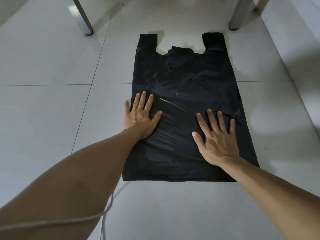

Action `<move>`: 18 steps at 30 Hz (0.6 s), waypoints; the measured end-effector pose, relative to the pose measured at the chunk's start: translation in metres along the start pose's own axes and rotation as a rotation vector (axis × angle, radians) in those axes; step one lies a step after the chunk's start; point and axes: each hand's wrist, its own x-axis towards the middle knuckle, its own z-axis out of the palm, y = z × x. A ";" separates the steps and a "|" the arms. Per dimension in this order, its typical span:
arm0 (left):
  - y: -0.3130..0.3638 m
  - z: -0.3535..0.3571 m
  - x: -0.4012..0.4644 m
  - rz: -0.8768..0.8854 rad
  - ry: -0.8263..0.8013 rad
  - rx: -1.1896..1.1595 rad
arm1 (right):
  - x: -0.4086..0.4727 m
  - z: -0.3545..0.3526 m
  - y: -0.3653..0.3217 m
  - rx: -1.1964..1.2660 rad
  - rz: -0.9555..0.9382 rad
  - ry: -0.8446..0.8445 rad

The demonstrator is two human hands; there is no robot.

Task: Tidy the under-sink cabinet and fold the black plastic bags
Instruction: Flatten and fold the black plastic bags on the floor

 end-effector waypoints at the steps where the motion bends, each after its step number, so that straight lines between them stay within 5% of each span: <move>1: -0.006 -0.001 0.002 -0.025 -0.010 -0.002 | 0.000 0.000 0.000 0.000 0.000 -0.006; 5: -0.010 -0.014 0.004 -0.140 0.007 0.033 | 0.000 -0.001 0.000 -0.011 0.011 -0.026; 8: 0.017 -0.024 0.002 0.042 0.140 0.057 | 0.001 0.000 -0.001 -0.009 0.016 -0.033; 11: 0.042 -0.020 0.007 0.248 0.091 0.067 | 0.002 -0.001 -0.001 -0.004 0.011 -0.030; 18: 0.040 0.001 0.016 0.179 0.009 0.043 | 0.011 -0.008 -0.003 0.007 -0.023 0.018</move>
